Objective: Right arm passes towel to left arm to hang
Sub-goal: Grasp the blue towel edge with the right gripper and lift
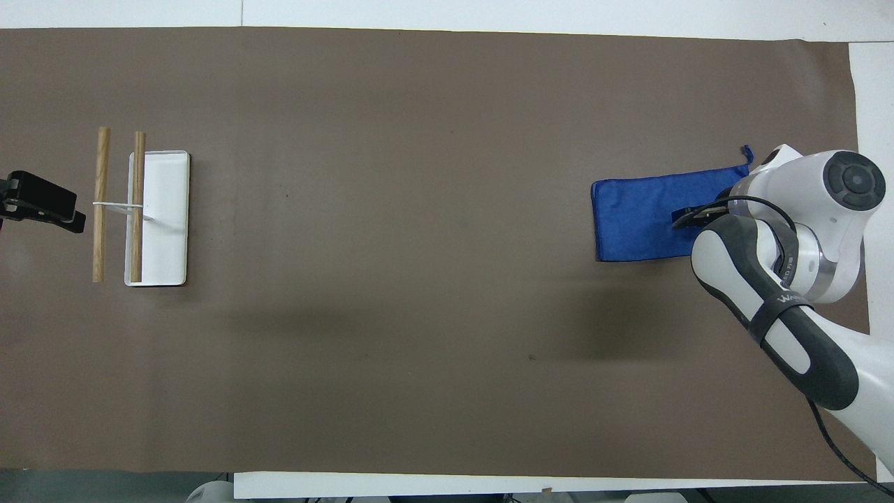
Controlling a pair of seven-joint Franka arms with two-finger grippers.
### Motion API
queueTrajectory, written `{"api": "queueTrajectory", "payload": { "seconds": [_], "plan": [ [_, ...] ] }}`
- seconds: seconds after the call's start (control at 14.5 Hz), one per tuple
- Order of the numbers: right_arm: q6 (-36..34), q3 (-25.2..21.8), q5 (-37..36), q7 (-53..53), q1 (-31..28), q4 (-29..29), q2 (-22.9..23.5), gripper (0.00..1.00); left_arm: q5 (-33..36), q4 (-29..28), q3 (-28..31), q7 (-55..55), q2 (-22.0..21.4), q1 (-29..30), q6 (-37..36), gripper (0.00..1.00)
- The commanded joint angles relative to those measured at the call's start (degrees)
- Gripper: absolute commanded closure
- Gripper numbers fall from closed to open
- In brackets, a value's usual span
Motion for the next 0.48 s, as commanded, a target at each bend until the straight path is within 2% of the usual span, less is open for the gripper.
{"api": "queueTrajectory", "payload": {
  "seconds": [0.0,0.14,0.21,0.41],
  "plan": [
    [0.8,0.3,0.2,-3.1,-0.4,-0.6,0.0,0.66,-0.2,-1.7,0.2,-0.5,-1.3,0.0,1.2,0.00],
    [0.7,0.3,0.3,-3.2,-0.5,-0.6,0.0,0.91,-0.2,-1.7,0.2,-0.5,-1.3,0.0,1.2,0.00],
    [0.7,0.3,0.9,-3.1,-0.5,-0.5,0.0,0.98,-0.2,-1.8,0.2,-0.5,-1.3,0.0,1.2,0.00],
    [0.1,0.4,4.7,-2.8,-0.5,0.2,-0.4,1.00,-0.2,-1.7,0.2,-0.5,-1.3,0.0,1.2,0.00]
  ]
}}
